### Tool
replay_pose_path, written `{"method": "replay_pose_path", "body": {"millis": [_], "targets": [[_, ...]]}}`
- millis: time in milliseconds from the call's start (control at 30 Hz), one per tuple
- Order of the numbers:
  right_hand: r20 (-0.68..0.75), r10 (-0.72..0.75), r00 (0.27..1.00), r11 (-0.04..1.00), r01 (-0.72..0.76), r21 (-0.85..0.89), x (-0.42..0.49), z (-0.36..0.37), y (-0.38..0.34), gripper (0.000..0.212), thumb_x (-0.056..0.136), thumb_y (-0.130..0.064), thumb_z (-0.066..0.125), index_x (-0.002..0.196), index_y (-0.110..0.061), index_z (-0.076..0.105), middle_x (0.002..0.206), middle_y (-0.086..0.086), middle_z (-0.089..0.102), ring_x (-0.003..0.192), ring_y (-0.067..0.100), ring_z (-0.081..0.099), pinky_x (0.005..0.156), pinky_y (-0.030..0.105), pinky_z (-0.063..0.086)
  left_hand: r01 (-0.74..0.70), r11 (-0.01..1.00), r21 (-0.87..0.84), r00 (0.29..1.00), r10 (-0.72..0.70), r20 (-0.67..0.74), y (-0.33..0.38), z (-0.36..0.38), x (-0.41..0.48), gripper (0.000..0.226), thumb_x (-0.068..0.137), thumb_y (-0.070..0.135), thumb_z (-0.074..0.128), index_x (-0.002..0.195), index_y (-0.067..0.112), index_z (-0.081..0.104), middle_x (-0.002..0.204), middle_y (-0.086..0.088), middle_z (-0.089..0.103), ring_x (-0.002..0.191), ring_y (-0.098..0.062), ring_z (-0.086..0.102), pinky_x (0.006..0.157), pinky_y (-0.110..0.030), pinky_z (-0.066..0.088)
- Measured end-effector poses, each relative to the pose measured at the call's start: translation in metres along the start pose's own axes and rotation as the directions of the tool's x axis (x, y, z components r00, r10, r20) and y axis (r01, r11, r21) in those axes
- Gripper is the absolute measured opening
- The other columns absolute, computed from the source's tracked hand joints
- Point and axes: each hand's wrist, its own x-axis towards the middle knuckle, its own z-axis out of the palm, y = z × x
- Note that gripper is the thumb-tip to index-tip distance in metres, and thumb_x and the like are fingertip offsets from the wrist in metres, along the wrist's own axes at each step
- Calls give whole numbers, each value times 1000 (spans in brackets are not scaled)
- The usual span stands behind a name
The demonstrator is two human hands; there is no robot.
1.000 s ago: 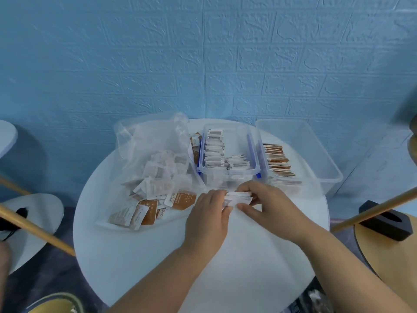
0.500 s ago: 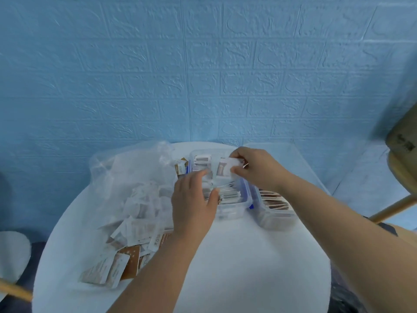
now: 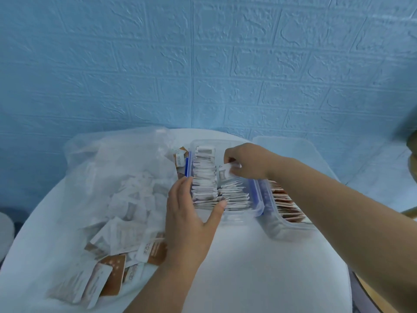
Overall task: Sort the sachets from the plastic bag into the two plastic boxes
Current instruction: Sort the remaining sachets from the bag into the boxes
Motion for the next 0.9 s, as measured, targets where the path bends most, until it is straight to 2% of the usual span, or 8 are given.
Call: {"method": "replay_pose_path", "body": {"millis": [233,467,600,667,800,900], "targets": [[63,-40,997,998,42,-38,10,1,1,23,84,-19,58,106,-13,56,103,4,62,92,22,52,75,27,36,5,1000,-3,998,-5,57,-3,-4,-2,97,62,72,51,135,10,38,137,0,37,127,-10,32,103,-13,20],[158,-67,985,997,61,45,9,-3,2,18,83,-19,60,100,-14,58,97,1,62,89,19,54,81,32,43,25,1000,7,997,-26,75,-2,-4,-2,97,61,74,48,136,13,37,138,3,35,128,-8,31,103,-18,25],[226,-48,973,988,14,151,7,-9,2,19,87,-34,60,101,-21,60,97,-7,63,92,13,57,86,28,44,44,999,0,995,-44,90,-1,-4,-3,101,62,77,58,138,16,33,140,5,32,129,-6,30,102,-20,27],[248,-34,968,980,-16,196,6,-12,2,21,88,-39,57,101,-24,62,99,-9,64,94,11,57,91,29,44,50,999,0,995,-50,91,0,-5,-3,102,61,79,56,139,16,33,140,6,32,129,-7,31,102,-21,28],[268,-47,962,970,-20,242,6,-12,2,13,86,-37,61,96,-29,64,99,-11,66,94,8,59,94,30,45,65,998,-6,993,-64,97,0,-5,-2,103,60,76,59,139,17,33,139,6,33,128,-6,31,100,-20,29],[275,-56,960,967,-17,255,6,-12,1,9,84,-36,64,92,-31,64,97,-11,67,91,7,61,92,30,46,89,996,-18,991,-86,106,2,-6,-2,103,54,73,51,139,17,32,139,6,33,126,-4,32,99,-19,29]]}}
